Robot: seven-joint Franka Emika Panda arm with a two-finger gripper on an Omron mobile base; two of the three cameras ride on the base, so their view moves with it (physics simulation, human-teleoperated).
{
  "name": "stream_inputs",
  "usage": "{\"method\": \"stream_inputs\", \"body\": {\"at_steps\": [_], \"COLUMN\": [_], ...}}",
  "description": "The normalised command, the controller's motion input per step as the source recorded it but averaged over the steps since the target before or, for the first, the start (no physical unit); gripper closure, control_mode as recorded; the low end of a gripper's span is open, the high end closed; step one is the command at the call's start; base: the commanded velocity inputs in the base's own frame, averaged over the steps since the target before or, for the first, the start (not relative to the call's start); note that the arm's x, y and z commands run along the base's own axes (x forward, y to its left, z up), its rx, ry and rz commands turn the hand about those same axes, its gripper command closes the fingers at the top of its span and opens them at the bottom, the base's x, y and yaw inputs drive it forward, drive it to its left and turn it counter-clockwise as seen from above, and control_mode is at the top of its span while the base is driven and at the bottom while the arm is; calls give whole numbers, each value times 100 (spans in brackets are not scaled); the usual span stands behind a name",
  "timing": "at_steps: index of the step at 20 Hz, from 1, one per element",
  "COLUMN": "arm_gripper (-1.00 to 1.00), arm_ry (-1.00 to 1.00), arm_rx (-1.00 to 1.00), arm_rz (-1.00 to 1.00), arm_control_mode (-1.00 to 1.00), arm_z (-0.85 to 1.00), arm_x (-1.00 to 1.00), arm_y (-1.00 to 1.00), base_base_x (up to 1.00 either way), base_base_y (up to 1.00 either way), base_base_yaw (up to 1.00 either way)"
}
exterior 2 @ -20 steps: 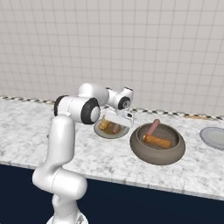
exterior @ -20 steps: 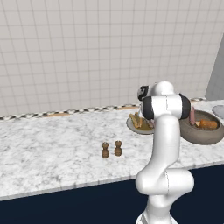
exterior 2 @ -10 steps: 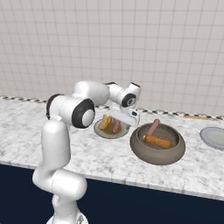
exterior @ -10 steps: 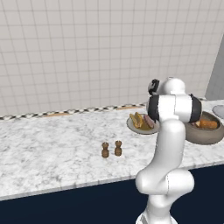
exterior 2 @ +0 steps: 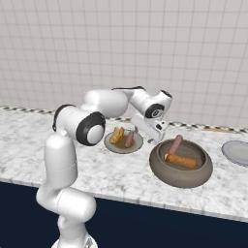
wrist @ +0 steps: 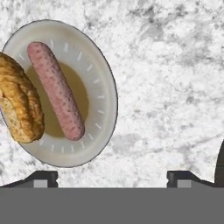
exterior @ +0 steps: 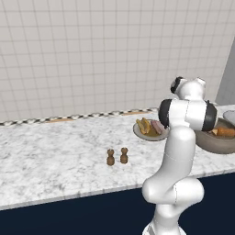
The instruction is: Place one bun and one sausage from the bowl on each plate.
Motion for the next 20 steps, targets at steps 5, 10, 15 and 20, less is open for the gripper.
{"method": "stream_inputs", "body": {"at_steps": [5, 10, 15, 20], "arm_gripper": [-100, -100, -100, -100], "arm_ry": [6, 9, 7, -4], "arm_rx": [5, 2, 1, -16], "arm_rz": [-16, -22, -33, -33], "arm_control_mode": [-100, -100, -100, -100], "arm_z": [21, 22, 9, -10], "arm_x": [0, -16, -53, -30], "arm_y": [-40, -51, -59, -29], "base_base_x": [0, 0, 0, 0], "base_base_y": [0, 0, 0, 0], "base_base_yaw": [0, 0, 0, 0]}}
